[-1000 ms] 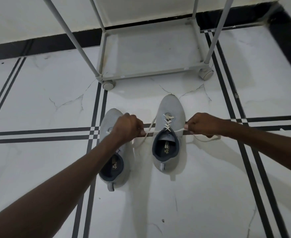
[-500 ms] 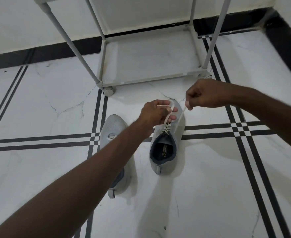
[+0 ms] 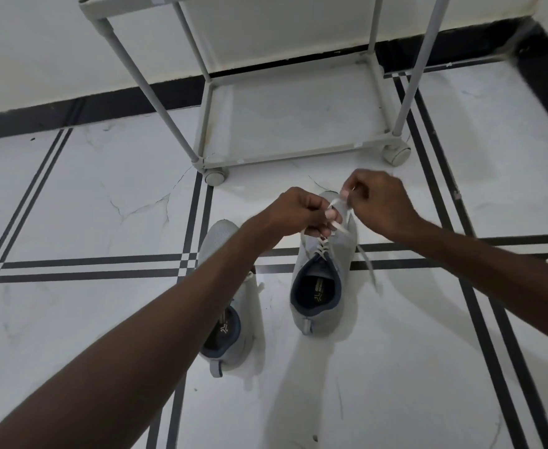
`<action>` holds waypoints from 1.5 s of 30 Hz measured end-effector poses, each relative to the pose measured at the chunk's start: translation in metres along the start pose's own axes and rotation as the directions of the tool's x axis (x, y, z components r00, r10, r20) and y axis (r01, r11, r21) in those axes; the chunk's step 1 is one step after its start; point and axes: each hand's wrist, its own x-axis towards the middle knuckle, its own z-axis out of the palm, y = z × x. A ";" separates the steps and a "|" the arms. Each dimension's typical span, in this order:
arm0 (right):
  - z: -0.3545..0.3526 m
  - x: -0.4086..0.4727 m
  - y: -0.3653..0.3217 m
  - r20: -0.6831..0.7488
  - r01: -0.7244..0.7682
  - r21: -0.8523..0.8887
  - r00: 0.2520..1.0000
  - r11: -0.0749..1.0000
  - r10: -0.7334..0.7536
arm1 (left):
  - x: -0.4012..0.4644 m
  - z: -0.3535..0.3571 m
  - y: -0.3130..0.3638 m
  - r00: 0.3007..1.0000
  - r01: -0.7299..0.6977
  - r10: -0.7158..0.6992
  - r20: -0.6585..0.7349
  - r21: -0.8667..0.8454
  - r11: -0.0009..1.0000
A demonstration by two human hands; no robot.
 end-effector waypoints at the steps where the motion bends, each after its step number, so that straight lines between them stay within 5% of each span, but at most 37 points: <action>1: 0.003 0.000 0.001 0.150 -0.077 0.097 0.987 0.992 0.062 | -0.001 -0.002 0.001 1.000 -0.011 0.011 0.018 0.032 0.999; 4: 0.009 0.004 0.000 0.472 -0.318 0.355 0.873 0.879 0.125 | 0.001 -0.009 0.004 0.997 -0.072 0.079 -0.003 0.378 0.923; 7: 0.023 0.003 0.001 0.544 -0.404 0.398 0.827 0.824 0.143 | 0.004 -0.005 0.002 0.964 -0.192 0.267 0.012 0.728 0.658; 10: 0.029 0.002 0.003 0.592 -0.458 0.372 0.787 0.807 0.173 | 0.002 0.005 -0.012 0.901 -0.280 0.428 0.065 0.841 0.462; 16: 0.022 0.003 0.004 0.693 -0.395 0.281 0.714 0.875 0.099 | -0.008 0.022 -0.033 0.772 -0.181 0.623 -0.126 0.896 0.405; 18: 0.025 0.003 0.004 0.693 -0.422 0.290 0.712 0.859 0.116 | -0.009 0.023 -0.033 0.772 -0.155 0.573 -0.274 0.794 0.588; 20: 0.026 0.003 0.006 0.603 -0.349 0.243 0.785 0.905 0.141 | -0.010 0.021 -0.032 0.801 -0.128 0.406 -0.439 0.537 0.834; 23: 0.017 0.007 0.016 0.425 0.026 -0.090 0.905 0.996 0.014 | -0.018 0.011 -0.036 0.839 -0.029 0.092 -0.536 0.125 0.992; 25: 0.004 0.010 0.027 0.439 0.131 -0.256 0.899 0.958 -0.006 | -0.027 -0.002 -0.041 0.830 0.021 -0.099 -0.548 -0.146 0.989; 28: -0.014 0.013 0.044 0.512 0.135 -0.398 0.853 0.907 0.098 | -0.040 -0.023 -0.043 0.782 0.037 -0.374 -0.498 -0.562 0.826; 31: -0.024 0.013 0.054 0.559 0.089 -0.435 0.807 0.896 0.191 | -0.044 -0.049 -0.050 0.690 0.090 -0.507 -0.516 -0.634 0.768; 34: -0.025 0.011 0.059 0.622 0.049 -0.455 0.732 0.889 0.279 | -0.043 -0.062 -0.058 0.679 0.270 -0.610 -0.409 -0.633 0.725; 36: -0.019 0.006 0.057 0.647 0.069 -0.440 0.716 0.896 0.263 | -0.039 -0.061 -0.062 0.690 0.445 -0.649 -0.321 -0.519 0.729; 38: -0.009 0.000 0.053 0.623 0.117 -0.419 0.759 0.900 0.191 | -0.033 -0.051 -0.064 0.746 0.506 -0.535 -0.397 -0.186 0.842; 41: 0.008 -0.009 0.047 0.578 0.047 -0.258 0.808 0.965 0.115 | -0.024 -0.011 -0.054 0.939 0.241 -0.075 -0.335 0.488 0.839; 45: 0.018 -0.013 0.036 0.586 -0.194 0.033 0.799 0.980 0.138 | -0.010 0.024 -0.050 0.975 0.001 0.148 -0.166 0.669 0.744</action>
